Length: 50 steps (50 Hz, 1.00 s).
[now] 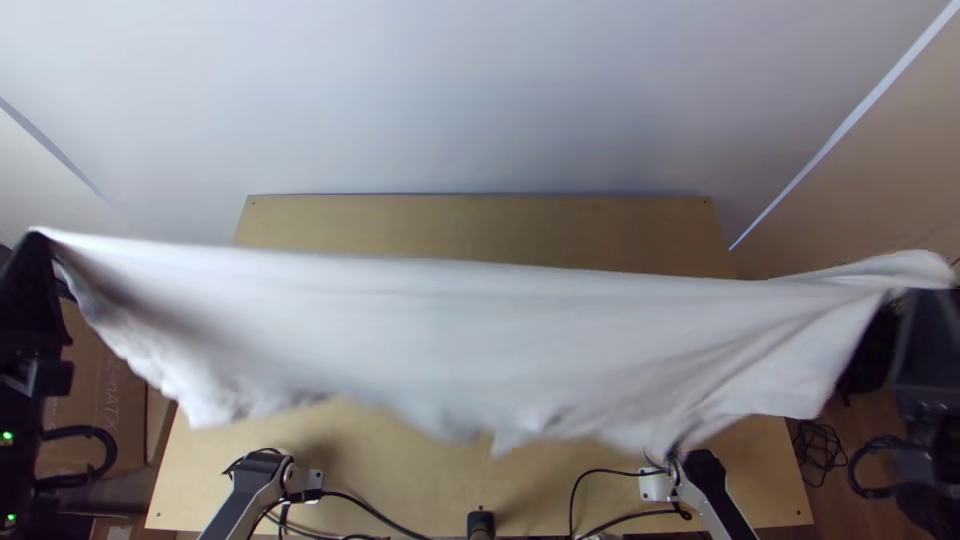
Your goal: Fold the t-shirt
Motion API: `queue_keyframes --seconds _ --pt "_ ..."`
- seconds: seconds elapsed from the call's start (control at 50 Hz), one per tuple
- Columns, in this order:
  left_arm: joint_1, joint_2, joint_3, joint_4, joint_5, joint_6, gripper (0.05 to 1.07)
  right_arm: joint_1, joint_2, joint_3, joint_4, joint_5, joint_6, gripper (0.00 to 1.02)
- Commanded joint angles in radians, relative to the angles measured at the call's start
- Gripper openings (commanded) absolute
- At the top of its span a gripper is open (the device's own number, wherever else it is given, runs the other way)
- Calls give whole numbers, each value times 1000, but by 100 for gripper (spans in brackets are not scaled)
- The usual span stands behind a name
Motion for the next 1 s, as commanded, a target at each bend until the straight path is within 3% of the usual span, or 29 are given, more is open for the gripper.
queue_keyframes --seconds 0.0,0.16,0.36,0.48,0.72,0.98 --pt "11 -25 -76 -25 -1 -13 8 14 9 -43 -32 19 44 2" --pt "-2 -70 -265 -74 15 -1 8 87 63 -135 -127 19 107 2" --pt "-79 -56 -589 -80 34 39 8 96 173 -362 -202 -1 103 2" --pt "-96 -10 -747 1 62 77 8 86 293 -500 -197 -3 101 2" --pt "-42 268 -865 271 123 103 8 32 583 -589 -18 -16 112 2" --pt "8 674 -780 524 138 108 8 -20 890 -494 172 -15 110 2"
